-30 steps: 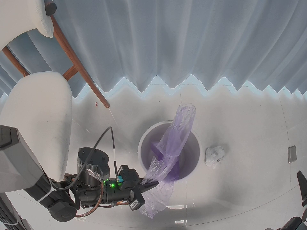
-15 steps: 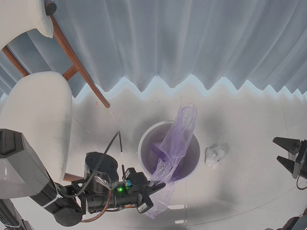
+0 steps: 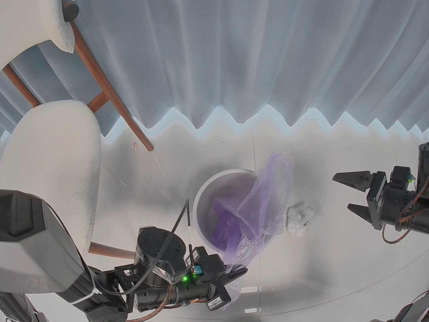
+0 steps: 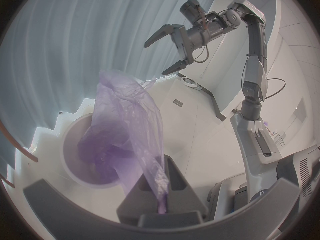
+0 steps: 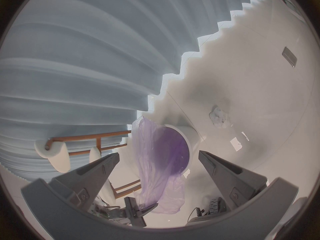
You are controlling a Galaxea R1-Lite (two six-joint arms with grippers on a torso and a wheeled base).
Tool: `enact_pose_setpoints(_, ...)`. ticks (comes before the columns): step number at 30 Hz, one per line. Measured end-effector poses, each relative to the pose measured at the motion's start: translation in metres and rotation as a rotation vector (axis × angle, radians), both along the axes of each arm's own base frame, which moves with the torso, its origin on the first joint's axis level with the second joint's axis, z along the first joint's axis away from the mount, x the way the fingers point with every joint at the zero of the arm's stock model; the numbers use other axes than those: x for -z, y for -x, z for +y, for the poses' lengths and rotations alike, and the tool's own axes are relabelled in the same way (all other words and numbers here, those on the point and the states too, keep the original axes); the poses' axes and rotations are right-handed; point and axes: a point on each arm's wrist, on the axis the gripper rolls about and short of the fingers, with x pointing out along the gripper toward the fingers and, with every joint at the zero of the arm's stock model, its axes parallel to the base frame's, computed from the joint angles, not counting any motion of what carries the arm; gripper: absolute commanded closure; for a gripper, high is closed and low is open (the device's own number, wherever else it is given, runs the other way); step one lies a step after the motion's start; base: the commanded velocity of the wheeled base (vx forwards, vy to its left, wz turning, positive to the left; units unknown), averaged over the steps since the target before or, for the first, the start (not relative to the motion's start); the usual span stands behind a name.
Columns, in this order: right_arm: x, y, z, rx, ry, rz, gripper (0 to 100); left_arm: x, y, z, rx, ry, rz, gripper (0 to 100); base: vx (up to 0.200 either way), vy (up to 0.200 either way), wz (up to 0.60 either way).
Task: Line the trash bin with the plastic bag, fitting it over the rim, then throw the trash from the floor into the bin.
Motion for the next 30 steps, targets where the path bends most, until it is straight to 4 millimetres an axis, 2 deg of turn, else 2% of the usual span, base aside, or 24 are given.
enact_pose_setpoints(17, 0.032, -0.076, 0.03, -0.025, 0.144, -0.042, 0, 0.005, 0.001, -0.002, -0.024, -0.007, 0.027, 100, 0.0, 0.0, 0.0)
enact_pose_setpoints(24, 0.05, -0.089, 0.035, -0.024, 0.171, 0.013, 0, 0.008, -0.001, -0.004, -0.026, -0.008, 0.03, 100, 0.0, 0.0, 0.0)
enact_pose_setpoints(30, 0.058, -0.094, 0.039, -0.032, 0.178, 0.029, 0, 0.009, -0.001, -0.005, -0.025, -0.011, 0.031, 100, 0.0, 0.0, 0.0)
